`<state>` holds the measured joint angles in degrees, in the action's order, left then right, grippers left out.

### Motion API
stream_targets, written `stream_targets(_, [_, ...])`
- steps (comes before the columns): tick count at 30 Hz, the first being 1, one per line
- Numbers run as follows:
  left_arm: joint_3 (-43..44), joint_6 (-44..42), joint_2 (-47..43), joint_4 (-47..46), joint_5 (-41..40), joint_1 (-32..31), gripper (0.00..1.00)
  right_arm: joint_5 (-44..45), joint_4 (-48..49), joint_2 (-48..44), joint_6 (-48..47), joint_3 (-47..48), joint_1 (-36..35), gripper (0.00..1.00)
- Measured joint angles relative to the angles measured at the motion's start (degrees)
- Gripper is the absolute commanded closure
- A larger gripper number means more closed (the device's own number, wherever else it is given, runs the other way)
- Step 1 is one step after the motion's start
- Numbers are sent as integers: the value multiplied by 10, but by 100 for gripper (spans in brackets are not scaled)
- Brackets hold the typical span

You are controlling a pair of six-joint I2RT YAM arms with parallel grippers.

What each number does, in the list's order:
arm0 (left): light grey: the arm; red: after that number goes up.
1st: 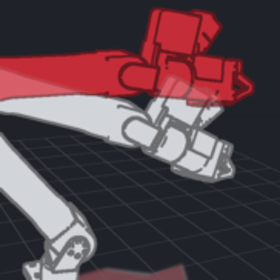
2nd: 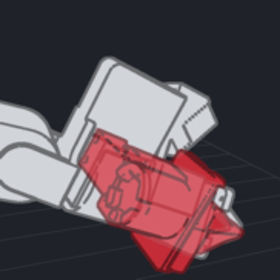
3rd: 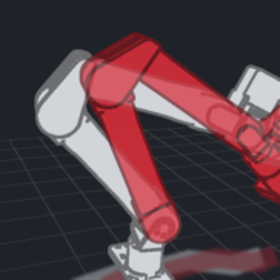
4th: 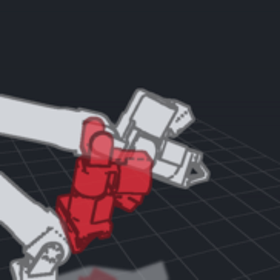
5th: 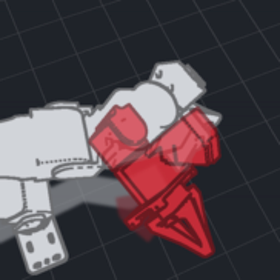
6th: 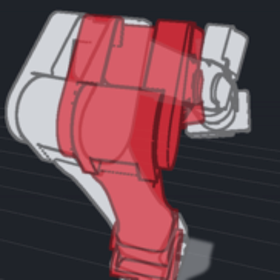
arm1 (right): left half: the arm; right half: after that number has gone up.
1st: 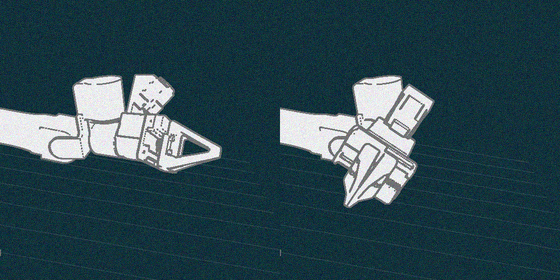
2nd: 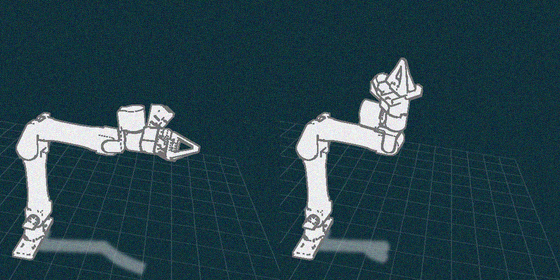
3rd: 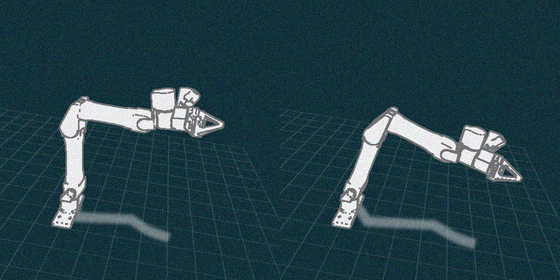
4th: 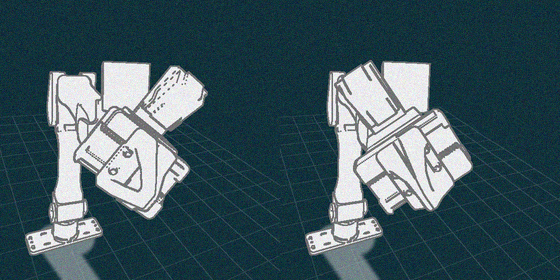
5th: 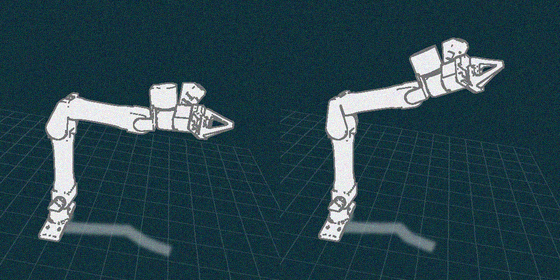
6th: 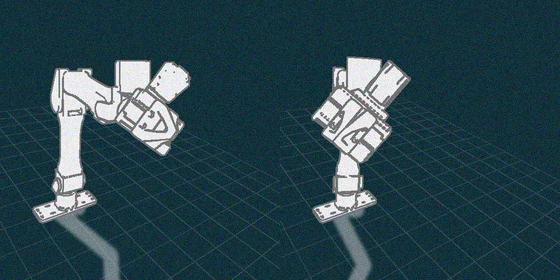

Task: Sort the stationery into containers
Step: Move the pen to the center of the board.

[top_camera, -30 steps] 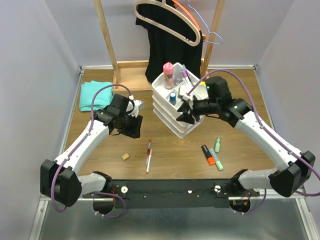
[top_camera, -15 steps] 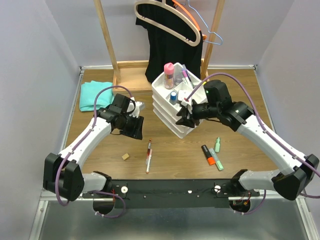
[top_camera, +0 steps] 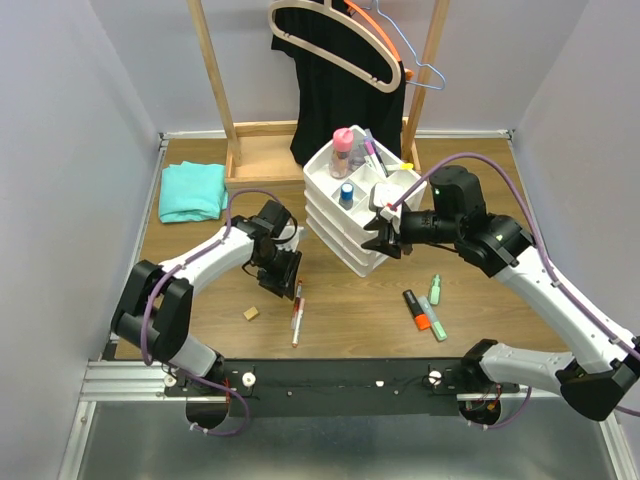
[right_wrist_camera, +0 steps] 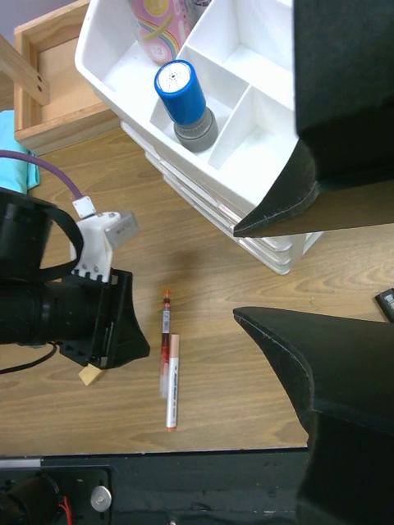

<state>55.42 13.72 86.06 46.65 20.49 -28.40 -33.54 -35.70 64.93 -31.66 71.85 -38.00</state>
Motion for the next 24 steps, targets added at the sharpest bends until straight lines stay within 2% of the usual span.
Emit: stream_targets(24, [20, 21, 106, -23, -3, -36, 62, 26, 19, -49, -1, -53, 0, 52])
